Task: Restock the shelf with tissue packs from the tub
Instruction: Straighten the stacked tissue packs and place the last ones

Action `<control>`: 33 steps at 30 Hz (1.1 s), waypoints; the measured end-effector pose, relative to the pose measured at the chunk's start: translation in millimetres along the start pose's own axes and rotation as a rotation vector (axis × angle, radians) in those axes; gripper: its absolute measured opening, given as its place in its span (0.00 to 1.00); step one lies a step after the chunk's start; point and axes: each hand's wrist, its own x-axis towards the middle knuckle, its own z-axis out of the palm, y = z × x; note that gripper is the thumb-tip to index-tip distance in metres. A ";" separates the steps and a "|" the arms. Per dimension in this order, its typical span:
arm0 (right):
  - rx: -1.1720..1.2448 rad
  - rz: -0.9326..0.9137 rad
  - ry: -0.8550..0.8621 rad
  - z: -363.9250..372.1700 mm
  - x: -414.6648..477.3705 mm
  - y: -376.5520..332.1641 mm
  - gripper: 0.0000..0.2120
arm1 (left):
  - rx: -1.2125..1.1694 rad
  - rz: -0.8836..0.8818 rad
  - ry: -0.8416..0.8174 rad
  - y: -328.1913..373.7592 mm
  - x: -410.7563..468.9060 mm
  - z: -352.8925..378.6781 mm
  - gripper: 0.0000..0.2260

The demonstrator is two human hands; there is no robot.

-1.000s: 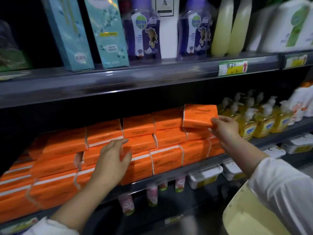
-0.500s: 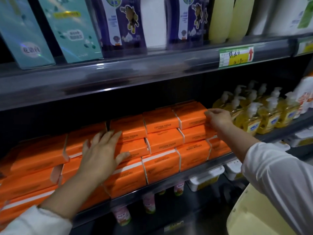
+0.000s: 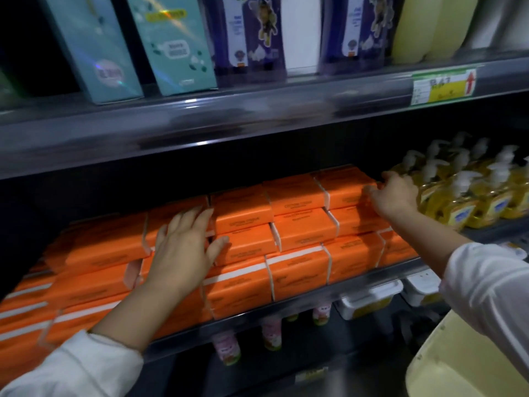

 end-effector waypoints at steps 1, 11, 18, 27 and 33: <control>-0.019 -0.068 0.036 -0.2 -9.3 -6.4 0.22 | 0.003 -0.018 0.034 -6.8 -1.7 -3.8 0.26; -0.158 -0.766 -0.311 50.1 -100.0 -107.7 0.30 | 0.140 -0.224 0.064 -67.3 -23.1 -34.1 0.24; -0.440 -0.545 -0.456 69.0 -98.7 -129.0 0.43 | 0.191 -0.296 0.013 -109.1 -35.2 -41.1 0.27; -0.472 -0.555 -0.265 72.7 -101.9 -126.5 0.30 | 0.009 -0.302 -0.010 -132.0 -35.6 -32.1 0.25; -0.439 -0.568 -0.226 78.1 -104.5 -123.6 0.29 | -0.056 -0.273 -0.013 -138.6 -28.0 -28.6 0.25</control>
